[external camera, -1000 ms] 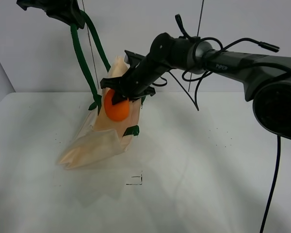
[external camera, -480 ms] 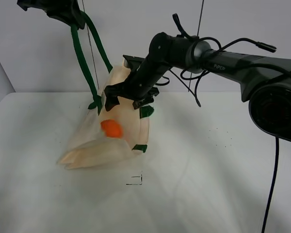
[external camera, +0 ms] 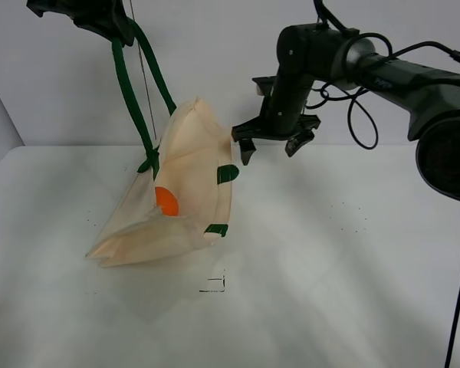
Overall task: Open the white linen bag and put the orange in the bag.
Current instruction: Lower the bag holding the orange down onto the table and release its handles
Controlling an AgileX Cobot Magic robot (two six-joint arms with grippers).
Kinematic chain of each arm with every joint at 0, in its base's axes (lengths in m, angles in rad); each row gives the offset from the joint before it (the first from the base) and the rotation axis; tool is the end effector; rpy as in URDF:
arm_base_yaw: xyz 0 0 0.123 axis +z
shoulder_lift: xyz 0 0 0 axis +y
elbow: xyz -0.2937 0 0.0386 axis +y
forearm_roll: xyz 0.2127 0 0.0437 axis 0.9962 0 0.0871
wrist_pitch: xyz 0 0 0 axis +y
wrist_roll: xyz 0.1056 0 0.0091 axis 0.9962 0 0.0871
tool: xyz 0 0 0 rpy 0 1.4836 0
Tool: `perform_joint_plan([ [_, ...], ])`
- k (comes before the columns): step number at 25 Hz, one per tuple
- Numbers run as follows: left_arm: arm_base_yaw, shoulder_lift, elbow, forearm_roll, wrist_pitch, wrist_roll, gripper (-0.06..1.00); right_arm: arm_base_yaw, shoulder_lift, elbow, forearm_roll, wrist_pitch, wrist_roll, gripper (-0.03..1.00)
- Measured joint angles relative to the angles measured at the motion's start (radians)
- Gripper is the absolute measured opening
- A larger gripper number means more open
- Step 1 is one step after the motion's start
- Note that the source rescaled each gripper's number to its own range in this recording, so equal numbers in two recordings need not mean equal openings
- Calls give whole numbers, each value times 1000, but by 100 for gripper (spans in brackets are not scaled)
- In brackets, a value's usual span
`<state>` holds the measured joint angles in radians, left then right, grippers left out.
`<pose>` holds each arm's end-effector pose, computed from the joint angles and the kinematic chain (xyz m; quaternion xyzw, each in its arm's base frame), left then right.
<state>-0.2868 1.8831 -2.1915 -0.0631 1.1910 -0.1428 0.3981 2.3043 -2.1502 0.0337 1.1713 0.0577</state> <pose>0.3727 -0.1164 0.4212 0.0668 0.9229 -0.1114 0.3625 0.4381 0.1878 0.2257 -0.1632 0.9725 0.0534 0.1575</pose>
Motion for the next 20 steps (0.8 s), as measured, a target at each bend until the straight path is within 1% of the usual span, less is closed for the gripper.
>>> perform_joint_plan([
  [5,0,0,0,0,0,0,0,-154,0,0,-56,37,1,100],
  [7,0,0,0,0,0,0,0,-217,0,0,-63,38,1,100],
  [10,0,0,0,0,0,0,0,-285,0,0,-63,38,1,100],
  [13,0,0,0,0,0,0,0,-319,0,0,-62,38,0,100],
  [17,0,0,0,0,0,0,0,-327,-6,5,-62,38,-11,100],
  [20,0,0,0,0,0,0,0,-327,-50,70,-62,37,-15,100],
])
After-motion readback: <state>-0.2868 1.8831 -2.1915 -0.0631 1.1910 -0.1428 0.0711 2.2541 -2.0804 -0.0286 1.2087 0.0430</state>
